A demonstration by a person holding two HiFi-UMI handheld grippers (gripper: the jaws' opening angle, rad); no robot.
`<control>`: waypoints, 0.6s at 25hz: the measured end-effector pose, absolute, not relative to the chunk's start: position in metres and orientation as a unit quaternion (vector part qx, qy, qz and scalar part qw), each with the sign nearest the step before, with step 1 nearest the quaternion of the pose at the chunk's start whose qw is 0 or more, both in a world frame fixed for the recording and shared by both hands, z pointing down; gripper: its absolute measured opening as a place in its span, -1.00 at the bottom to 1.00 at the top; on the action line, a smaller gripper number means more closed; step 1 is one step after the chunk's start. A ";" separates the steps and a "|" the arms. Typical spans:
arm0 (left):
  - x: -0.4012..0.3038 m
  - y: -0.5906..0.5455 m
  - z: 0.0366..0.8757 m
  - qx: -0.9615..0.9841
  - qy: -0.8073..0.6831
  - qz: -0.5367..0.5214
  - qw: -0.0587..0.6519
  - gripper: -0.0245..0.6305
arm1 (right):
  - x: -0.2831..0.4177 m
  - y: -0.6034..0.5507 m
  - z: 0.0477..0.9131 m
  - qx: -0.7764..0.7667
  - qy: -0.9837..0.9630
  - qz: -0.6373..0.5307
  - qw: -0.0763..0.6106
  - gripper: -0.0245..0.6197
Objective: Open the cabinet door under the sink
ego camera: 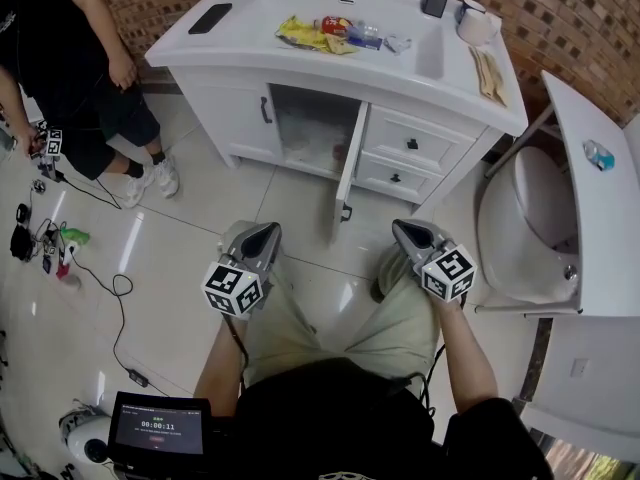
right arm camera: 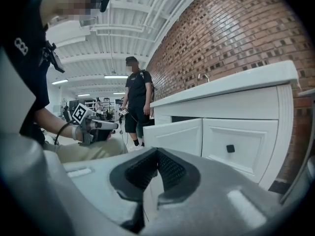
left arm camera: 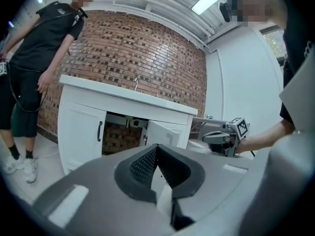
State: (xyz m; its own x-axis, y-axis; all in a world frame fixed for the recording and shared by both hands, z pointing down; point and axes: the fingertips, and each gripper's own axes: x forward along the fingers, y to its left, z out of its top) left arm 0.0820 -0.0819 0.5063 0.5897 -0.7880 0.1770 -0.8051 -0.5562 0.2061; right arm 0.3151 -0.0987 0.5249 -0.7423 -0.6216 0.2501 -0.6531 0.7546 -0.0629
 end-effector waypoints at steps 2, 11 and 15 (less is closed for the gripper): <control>0.084 -0.081 0.510 0.881 -0.453 0.044 0.130 -0.88 | 0.311 -0.098 0.533 0.343 -0.927 0.067 0.136 -0.95; 0.078 -0.080 0.508 0.878 -0.459 0.047 0.127 -0.88 | 0.317 -0.095 0.531 0.340 -0.928 0.067 0.133 -0.95; 0.076 -0.079 0.509 0.878 -0.459 0.051 0.123 -0.88 | 0.314 -0.092 0.531 0.339 -0.928 0.062 0.140 -0.95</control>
State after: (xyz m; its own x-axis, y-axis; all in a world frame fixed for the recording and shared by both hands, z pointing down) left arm 0.0755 -0.0791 0.5091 0.5738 -0.7935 0.2029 -0.8186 -0.5486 0.1700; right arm 0.3137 -0.0923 0.5309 -0.7309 -0.6124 0.3014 -0.6472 0.7620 -0.0213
